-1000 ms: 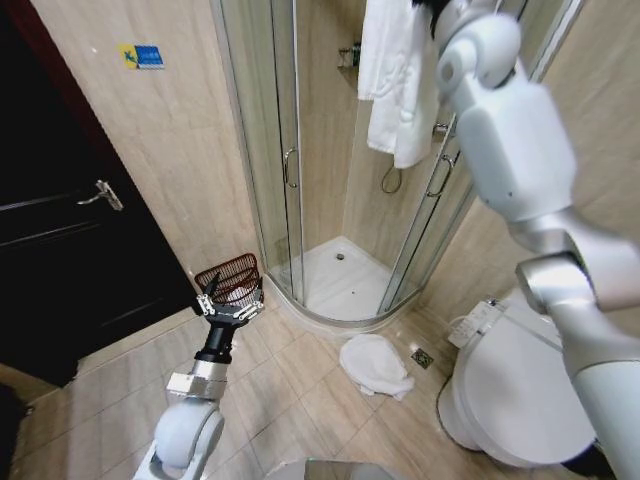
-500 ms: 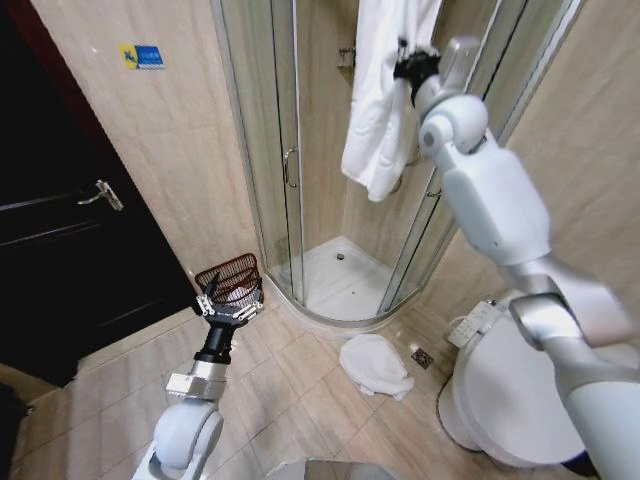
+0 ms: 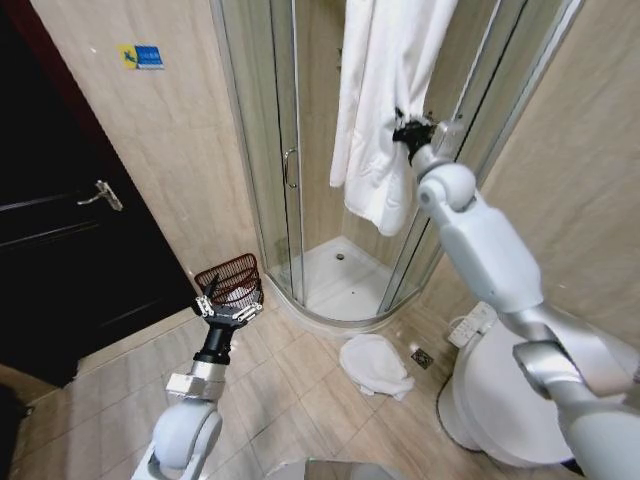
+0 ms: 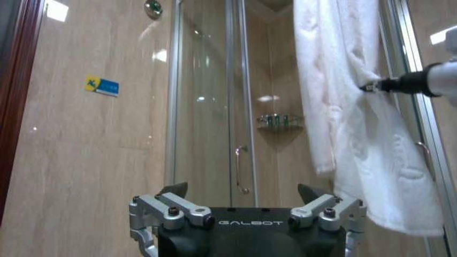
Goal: Discard the used towel into the hamper.
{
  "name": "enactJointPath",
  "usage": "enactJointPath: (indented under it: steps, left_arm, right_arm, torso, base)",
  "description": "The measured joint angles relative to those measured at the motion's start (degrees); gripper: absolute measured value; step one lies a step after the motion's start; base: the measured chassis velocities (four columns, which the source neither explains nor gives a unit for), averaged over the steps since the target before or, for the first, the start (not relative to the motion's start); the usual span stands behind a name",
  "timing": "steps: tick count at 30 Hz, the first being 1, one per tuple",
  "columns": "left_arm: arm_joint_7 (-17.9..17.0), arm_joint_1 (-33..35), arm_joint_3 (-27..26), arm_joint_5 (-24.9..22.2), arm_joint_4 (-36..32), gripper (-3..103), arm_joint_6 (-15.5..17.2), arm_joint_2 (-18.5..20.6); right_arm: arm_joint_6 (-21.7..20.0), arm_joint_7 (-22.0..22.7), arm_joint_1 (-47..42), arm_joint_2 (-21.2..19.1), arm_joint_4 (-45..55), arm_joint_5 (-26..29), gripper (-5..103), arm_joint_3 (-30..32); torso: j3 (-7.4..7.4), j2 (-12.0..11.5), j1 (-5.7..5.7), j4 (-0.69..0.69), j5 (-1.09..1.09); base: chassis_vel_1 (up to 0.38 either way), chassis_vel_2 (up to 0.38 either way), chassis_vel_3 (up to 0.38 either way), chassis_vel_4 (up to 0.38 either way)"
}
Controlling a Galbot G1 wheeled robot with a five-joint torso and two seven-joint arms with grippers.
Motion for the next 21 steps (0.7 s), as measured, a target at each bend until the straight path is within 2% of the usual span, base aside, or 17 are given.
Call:
enactJointPath:
  steps: [8,15,21]
  left_arm:
    - [0.2,0.1,0.3,0.5,0.5,100,-0.3,-0.1]
    - [0.5,0.3,0.6,1.2,0.7,100,-0.3,-0.3]
    - [0.6,0.4,0.8,1.7,0.8,100,-0.4,-0.6]
  right_arm:
    - [0.7,-0.9,-9.0,-1.6,5.1,-1.8,2,4.5]
    - [1.9,-3.2,-20.5,-2.4,7.5,-4.4,2,8.9]
    - [2.5,-3.6,-26.1,-2.5,10.1,-5.9,2,11.1]
  torso:
    - [-0.01,0.0,0.00,-0.01,0.00]
    - [0.00,0.0,0.00,-0.01,0.01]
    - [0.00,0.0,0.00,-0.01,0.01]
  base:
    - [0.000,0.000,0.000,0.000]
    - [0.000,0.000,0.000,0.000]
    - [0.000,0.000,0.000,0.000]
